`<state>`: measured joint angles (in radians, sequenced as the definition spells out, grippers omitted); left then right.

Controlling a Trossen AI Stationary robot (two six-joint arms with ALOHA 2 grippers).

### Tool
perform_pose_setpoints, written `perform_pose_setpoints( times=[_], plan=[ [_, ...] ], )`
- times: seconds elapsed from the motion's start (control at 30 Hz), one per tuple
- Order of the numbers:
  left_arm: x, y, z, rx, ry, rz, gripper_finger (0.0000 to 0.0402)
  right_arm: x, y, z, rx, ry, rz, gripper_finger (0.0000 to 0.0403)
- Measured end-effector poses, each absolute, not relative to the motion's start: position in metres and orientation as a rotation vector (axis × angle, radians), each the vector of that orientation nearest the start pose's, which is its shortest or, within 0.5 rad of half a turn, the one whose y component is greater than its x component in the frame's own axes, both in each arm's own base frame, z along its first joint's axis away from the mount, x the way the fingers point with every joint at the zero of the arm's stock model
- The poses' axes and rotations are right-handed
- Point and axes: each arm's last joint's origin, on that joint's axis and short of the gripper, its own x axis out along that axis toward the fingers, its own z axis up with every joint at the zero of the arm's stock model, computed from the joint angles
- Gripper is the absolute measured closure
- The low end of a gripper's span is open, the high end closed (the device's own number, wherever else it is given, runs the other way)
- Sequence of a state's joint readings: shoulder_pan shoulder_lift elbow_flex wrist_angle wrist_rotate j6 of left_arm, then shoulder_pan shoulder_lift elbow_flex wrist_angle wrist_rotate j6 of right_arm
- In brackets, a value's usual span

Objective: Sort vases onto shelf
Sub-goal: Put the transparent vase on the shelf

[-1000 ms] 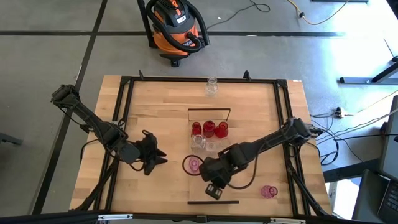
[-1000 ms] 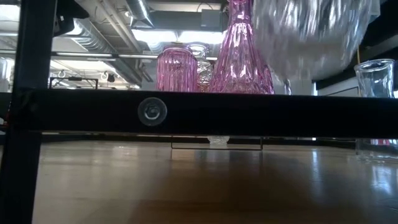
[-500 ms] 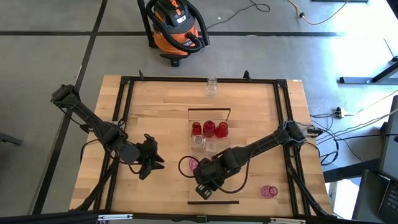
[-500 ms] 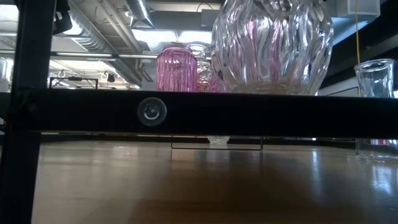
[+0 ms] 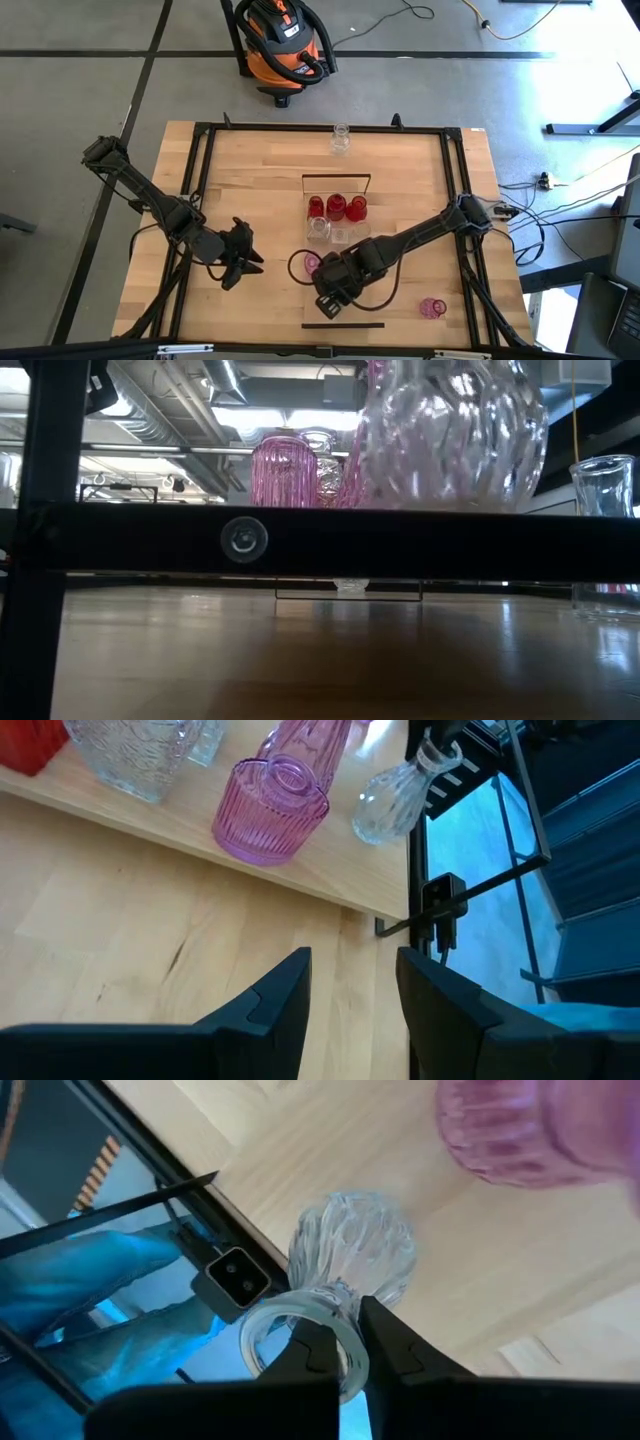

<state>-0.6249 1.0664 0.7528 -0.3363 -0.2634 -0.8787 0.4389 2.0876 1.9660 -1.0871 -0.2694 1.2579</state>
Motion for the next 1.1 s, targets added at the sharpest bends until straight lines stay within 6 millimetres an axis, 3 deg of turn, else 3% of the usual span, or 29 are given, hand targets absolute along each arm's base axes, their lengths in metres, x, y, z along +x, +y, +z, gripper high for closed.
perform_pose_setpoints(
  times=[0.3,1.1],
  plan=[
    [0.183,-0.122,0.258,-0.560,0.683,-0.056,0.0259,0.381,0.202,0.294,0.914,1.378,-0.277,0.0401],
    [0.183,-0.122,0.258,-0.532,0.669,-0.046,0.0259,0.383,0.207,0.281,0.889,1.397,-0.318,0.0385]
  ],
)
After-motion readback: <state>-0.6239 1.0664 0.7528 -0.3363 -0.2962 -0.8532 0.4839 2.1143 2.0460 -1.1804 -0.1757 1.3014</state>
